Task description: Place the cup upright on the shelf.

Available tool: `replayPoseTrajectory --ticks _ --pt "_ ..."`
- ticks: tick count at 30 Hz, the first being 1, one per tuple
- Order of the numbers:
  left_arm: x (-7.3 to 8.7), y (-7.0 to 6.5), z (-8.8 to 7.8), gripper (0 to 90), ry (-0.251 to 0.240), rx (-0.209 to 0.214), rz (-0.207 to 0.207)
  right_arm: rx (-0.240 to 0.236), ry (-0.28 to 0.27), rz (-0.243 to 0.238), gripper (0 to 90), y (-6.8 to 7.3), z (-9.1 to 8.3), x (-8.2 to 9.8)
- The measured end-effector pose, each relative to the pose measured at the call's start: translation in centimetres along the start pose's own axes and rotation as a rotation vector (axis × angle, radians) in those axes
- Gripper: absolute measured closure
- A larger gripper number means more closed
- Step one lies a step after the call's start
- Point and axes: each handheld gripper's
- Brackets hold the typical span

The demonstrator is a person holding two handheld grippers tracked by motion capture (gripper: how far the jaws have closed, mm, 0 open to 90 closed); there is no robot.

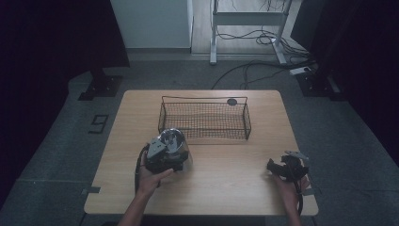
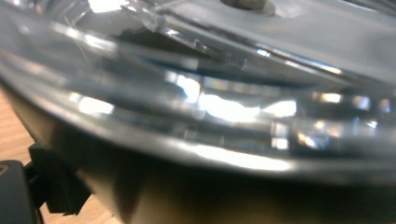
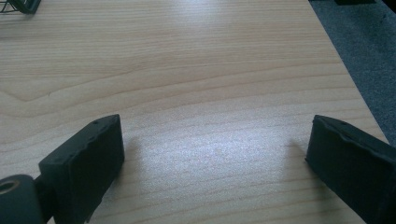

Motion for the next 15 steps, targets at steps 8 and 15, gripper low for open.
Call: replayPoseTrajectory --ticks 8,15 --pt "-0.7 0.1 -0.7 3.9 -0.016 0.010 -0.008 0.000 0.000 0.000 4.1 0.0 0.0 0.0" --pt "-1.4 0.3 -1.2 3.9 -0.020 0.015 -0.011 0.001 -0.001 0.001 4.3 0.0 0.0 0.0"
Point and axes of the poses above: each handheld gripper's, and its own axes: z roughly forward along the jaws, x roughly out of its underside, y roughly to its left, and after that the axes turned 4 degrees about y, right-handed
